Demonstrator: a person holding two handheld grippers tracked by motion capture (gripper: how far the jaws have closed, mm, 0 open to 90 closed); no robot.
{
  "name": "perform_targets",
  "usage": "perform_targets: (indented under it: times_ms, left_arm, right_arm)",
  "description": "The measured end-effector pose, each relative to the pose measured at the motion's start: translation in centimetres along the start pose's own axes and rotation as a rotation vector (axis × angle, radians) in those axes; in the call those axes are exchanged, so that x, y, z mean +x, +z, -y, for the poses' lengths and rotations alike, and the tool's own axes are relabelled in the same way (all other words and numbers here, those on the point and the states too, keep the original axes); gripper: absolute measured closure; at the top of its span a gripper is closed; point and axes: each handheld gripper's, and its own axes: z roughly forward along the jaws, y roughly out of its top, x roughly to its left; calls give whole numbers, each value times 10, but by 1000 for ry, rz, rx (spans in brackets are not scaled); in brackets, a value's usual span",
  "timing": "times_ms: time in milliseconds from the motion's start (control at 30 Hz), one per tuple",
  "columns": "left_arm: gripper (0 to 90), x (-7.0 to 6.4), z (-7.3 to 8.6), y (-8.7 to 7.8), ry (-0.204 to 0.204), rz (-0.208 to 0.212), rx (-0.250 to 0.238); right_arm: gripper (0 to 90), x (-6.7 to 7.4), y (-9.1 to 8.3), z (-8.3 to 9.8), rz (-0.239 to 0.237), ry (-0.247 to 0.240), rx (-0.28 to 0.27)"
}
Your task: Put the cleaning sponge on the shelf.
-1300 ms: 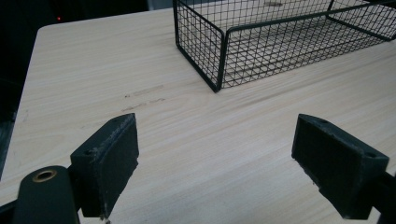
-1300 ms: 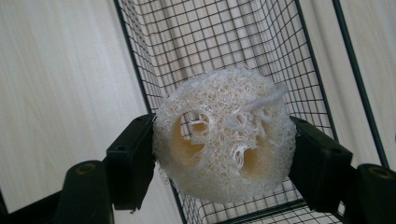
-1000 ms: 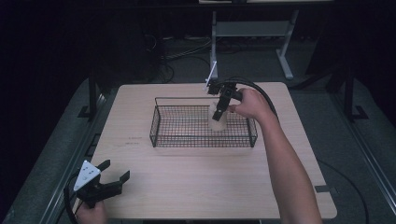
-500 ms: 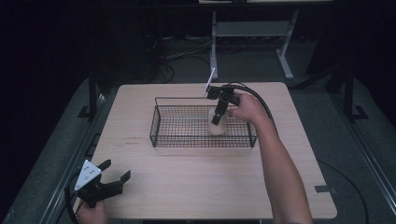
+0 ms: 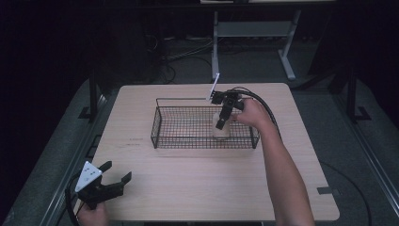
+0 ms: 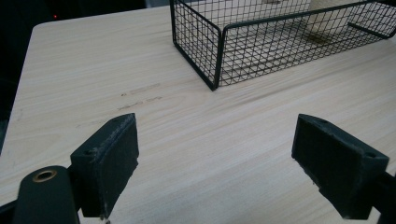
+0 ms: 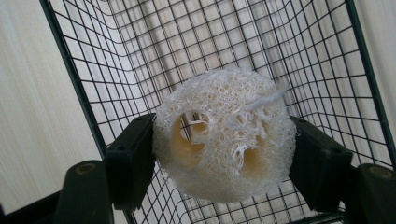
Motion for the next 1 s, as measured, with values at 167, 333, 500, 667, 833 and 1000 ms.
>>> perform_targets:
  times_ms: [167, 333, 500, 667, 833, 1000]
  left_arm:
    - [139, 0, 0, 0, -2, 0, 0]
    - [139, 0, 0, 1, -2, 10, 0]
    - [139, 0, 0, 1, 2, 8, 7]
    - [139, 1, 1, 2, -4, 11, 7]
    - [139, -1, 0, 3, 1, 9, 7]
    - [139, -2, 0, 3, 3, 10, 10]
  right_arm:
    - [292, 0, 3, 2, -3, 8, -4]
    - [292, -2, 11, 7, -16, 15, -9]
    - [292, -2, 14, 7, -21, 13, -6]
    - [291, -5, 18, 9, -28, 31, -32]
    - [289, -4, 17, 13, -23, 36, -39]
    - [279, -3, 17, 13, -13, 35, -39]
